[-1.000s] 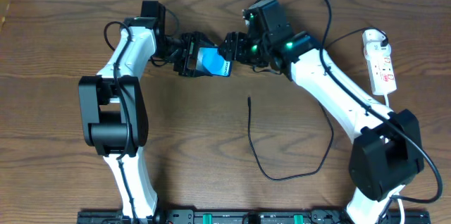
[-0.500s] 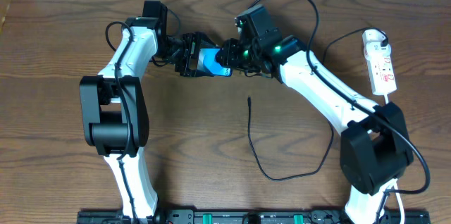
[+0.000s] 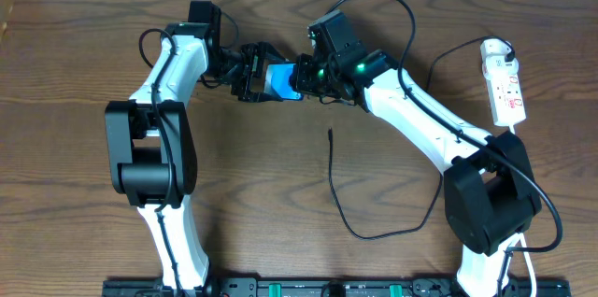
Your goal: Plug charger to phone and switch on socket
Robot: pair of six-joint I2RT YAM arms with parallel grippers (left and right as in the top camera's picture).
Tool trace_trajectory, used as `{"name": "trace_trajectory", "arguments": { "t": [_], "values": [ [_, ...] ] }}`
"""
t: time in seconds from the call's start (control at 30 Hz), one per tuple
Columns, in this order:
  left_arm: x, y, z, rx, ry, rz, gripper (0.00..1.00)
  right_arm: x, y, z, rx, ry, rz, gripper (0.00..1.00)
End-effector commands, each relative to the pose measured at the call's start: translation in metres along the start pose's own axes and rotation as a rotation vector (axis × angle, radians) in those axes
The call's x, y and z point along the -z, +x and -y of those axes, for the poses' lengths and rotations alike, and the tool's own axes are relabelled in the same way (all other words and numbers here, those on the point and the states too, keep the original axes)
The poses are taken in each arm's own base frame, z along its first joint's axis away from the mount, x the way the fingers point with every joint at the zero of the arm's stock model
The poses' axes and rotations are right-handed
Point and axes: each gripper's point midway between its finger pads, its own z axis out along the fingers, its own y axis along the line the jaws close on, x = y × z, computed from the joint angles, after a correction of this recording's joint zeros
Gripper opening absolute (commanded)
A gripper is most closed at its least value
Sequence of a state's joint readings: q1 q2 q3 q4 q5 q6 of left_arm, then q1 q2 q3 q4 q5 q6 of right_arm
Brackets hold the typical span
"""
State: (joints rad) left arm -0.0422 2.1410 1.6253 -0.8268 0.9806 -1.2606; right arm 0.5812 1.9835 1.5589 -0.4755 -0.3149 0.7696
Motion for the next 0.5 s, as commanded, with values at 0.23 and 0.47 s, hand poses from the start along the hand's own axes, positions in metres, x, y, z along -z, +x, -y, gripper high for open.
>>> {"name": "trace_trajectory", "arguments": {
  "t": [0.23, 0.47],
  "values": [
    [0.008, 0.016, 0.006, -0.02, 0.024, -0.02, 0.66, -0.002, 0.0, -0.004, 0.01, -0.014, 0.008, 0.01],
    [0.008, 0.016, 0.006, -0.021, 0.024, -0.02, 0.7, 0.02, -0.029, 0.003, -0.024, -0.048, 0.061, 0.01]
  ]
}}
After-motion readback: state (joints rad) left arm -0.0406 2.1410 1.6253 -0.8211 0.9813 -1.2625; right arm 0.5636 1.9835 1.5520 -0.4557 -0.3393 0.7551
